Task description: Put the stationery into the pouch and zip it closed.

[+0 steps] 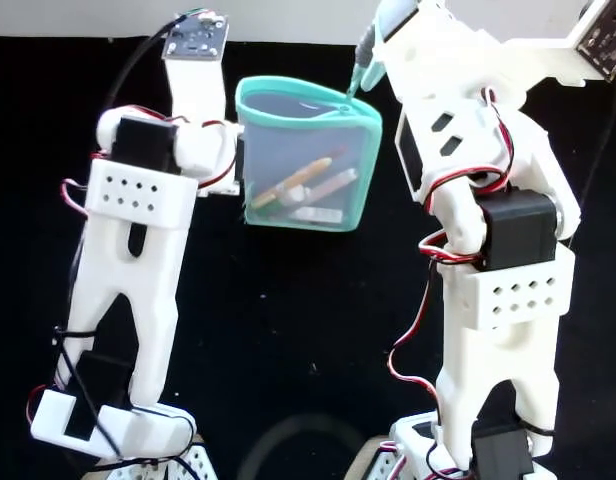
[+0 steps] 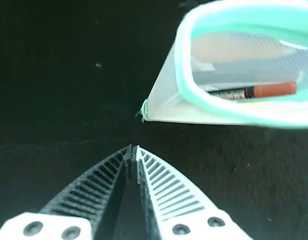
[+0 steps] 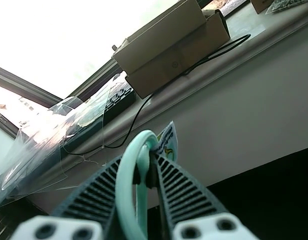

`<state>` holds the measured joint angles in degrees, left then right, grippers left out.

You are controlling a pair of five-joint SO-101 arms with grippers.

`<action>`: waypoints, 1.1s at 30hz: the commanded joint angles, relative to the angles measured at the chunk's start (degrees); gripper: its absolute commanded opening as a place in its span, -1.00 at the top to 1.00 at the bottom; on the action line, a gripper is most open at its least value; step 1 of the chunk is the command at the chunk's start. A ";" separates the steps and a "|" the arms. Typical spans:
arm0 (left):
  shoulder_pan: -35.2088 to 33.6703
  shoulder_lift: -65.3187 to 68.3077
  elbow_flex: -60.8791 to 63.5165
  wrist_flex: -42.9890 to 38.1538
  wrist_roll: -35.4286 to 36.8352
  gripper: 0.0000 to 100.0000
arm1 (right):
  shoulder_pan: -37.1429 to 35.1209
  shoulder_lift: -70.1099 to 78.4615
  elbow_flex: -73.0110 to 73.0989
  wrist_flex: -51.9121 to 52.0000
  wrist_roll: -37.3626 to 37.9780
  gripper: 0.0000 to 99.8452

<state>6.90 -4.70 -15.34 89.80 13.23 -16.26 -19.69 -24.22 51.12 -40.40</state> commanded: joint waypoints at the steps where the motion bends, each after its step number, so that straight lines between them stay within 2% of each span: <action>1: 1.01 -2.33 2.33 -5.71 0.09 0.99 | 0.22 -0.40 -2.33 1.10 -0.18 0.99; 8: 1.45 -2.24 6.29 -14.95 0.18 0.99 | 0.13 -0.40 -2.33 3.47 -0.18 0.99; 15: 3.74 -2.24 11.56 -27.96 0.18 0.99 | -0.22 -0.57 -2.95 3.47 -0.18 0.99; 21: 4.09 -2.24 15.78 -34.99 -0.09 0.99 | -6.46 -1.01 -3.12 5.76 3.08 0.99; 27: 3.82 -2.24 16.57 -36.40 -0.09 0.99 | -8.31 -1.10 -4.35 7.16 3.25 0.99; 33: -0.13 -2.33 16.40 -37.10 -0.09 0.99 | -8.66 -0.57 -17.71 11.21 3.25 0.99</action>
<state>8.75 -4.70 1.89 54.11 13.32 -24.18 -19.69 -33.98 61.49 -38.02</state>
